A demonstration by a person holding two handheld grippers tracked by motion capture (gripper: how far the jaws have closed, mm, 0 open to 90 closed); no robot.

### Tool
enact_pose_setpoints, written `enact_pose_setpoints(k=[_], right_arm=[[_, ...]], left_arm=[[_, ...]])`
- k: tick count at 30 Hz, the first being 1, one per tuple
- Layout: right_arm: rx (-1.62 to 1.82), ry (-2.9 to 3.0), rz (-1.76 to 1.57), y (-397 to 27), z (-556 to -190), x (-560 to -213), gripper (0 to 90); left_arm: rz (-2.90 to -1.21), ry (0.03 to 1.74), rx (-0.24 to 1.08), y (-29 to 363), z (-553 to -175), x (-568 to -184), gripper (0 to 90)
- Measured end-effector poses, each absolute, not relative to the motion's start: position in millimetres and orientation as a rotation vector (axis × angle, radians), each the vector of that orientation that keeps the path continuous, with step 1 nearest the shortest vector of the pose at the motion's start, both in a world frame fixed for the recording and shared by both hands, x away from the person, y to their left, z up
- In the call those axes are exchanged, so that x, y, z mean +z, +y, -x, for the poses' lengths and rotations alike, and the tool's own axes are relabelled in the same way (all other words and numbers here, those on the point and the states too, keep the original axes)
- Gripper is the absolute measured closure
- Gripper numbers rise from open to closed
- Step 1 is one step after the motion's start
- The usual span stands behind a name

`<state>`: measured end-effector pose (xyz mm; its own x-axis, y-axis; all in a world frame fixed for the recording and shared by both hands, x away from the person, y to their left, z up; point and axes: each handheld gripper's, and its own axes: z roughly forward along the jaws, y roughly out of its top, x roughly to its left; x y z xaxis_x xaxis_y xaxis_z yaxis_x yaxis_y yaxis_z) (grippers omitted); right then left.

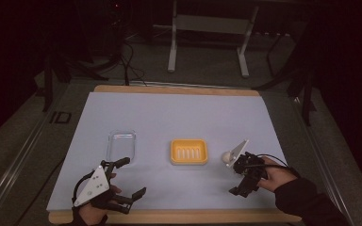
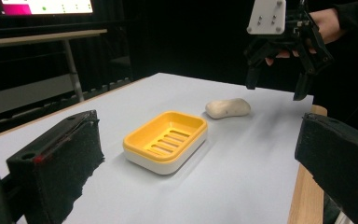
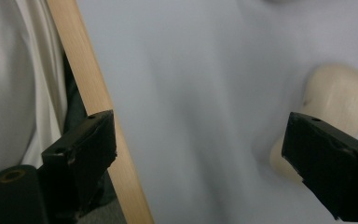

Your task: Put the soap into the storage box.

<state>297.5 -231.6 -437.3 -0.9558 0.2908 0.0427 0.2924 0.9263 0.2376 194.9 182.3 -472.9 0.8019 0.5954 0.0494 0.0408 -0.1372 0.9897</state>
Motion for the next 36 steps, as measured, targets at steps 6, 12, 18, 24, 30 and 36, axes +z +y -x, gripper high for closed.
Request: enact_pose_setpoints(k=[6,12,18,24,30,36], right_arm=[[-0.190,-3.074,0.524,-235,-297,-446,10.1],[-0.097,-3.020,0.636,-245,-305,-451,10.2],[0.000,-2.981,0.711,-250,-308,-456,10.2],[0.094,-2.904,0.870,-260,-317,-462,10.2],[0.135,-2.818,1.010,-269,-325,-466,10.2],[0.157,-2.788,1.078,-280,-333,-469,10.2]], left_arm=[[-1.655,0.514,0.522,183,-195,-473,0.7],[-1.657,0.514,0.519,182,-195,-473,0.7],[-1.658,0.514,0.521,182,-195,-473,0.7],[-1.659,0.516,0.521,182,-195,-473,0.7],[-1.658,0.518,0.520,182,-195,-473,0.7],[-1.657,0.519,0.520,182,-195,-473,0.7]])
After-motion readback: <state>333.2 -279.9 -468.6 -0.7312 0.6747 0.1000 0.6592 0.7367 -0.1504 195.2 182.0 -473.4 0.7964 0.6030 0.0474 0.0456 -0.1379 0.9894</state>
